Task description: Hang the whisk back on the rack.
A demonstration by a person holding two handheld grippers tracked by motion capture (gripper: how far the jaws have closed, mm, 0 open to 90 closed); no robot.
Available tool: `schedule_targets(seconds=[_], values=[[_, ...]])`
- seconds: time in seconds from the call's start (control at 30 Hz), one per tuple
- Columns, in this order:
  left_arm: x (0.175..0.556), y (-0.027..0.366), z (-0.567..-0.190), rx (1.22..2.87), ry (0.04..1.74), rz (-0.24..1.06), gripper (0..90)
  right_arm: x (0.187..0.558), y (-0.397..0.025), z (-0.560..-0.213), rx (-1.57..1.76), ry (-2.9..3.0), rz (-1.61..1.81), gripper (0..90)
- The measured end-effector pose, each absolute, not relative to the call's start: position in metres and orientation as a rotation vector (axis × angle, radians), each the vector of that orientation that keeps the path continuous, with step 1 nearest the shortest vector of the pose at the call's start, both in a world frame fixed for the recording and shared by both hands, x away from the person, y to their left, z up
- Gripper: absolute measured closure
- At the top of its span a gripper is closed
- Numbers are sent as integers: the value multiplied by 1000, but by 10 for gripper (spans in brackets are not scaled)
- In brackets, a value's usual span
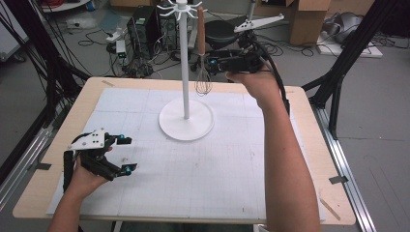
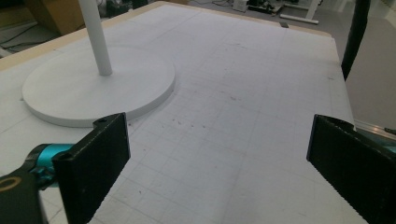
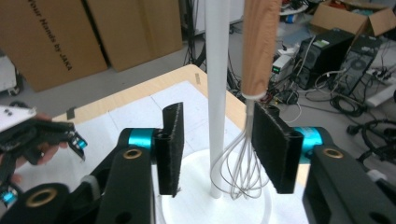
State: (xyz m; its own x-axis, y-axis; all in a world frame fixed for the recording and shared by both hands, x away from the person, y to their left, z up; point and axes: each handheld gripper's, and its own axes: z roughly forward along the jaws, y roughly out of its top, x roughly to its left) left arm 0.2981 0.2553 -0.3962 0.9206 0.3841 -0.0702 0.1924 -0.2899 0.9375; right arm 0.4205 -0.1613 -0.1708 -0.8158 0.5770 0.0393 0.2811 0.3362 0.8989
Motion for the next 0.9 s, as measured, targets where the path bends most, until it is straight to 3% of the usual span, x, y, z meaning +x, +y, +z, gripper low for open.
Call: schedule_targets(seconds=[0.47,0.9], values=[[298,254,-396,1879,415,203,66,396,-180,-182,676,2349,1507,423],[297,253,-395,1878,413,199,66,375,-193,-197,644,2358,1527,384]])
